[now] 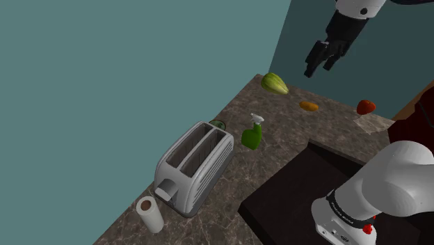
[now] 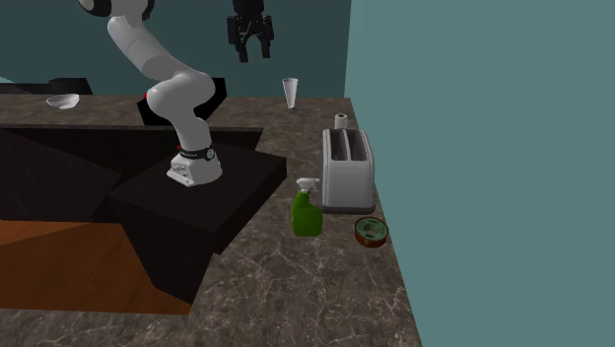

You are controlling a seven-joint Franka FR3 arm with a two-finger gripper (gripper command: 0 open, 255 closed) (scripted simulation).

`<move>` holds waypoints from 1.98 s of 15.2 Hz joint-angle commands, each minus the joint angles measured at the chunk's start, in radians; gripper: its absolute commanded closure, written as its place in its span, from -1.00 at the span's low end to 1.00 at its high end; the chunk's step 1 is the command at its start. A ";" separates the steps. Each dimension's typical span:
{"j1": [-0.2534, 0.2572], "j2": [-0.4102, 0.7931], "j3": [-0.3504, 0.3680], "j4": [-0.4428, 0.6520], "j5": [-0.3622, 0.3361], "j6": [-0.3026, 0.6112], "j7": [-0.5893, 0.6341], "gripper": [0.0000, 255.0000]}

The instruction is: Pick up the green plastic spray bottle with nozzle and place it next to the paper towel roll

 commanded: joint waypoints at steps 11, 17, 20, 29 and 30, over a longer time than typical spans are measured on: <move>0.021 0.133 -0.103 -0.217 -0.015 0.351 -0.142 -1.00; 0.041 0.295 -0.166 -0.279 -0.005 0.572 -0.239 -1.00; 0.058 0.397 -0.197 -0.290 0.014 0.681 -0.295 -1.00; 0.115 0.708 -0.262 -0.255 0.150 0.938 -0.493 -1.00; 0.116 0.721 -0.262 -0.258 0.158 0.953 -0.498 -1.00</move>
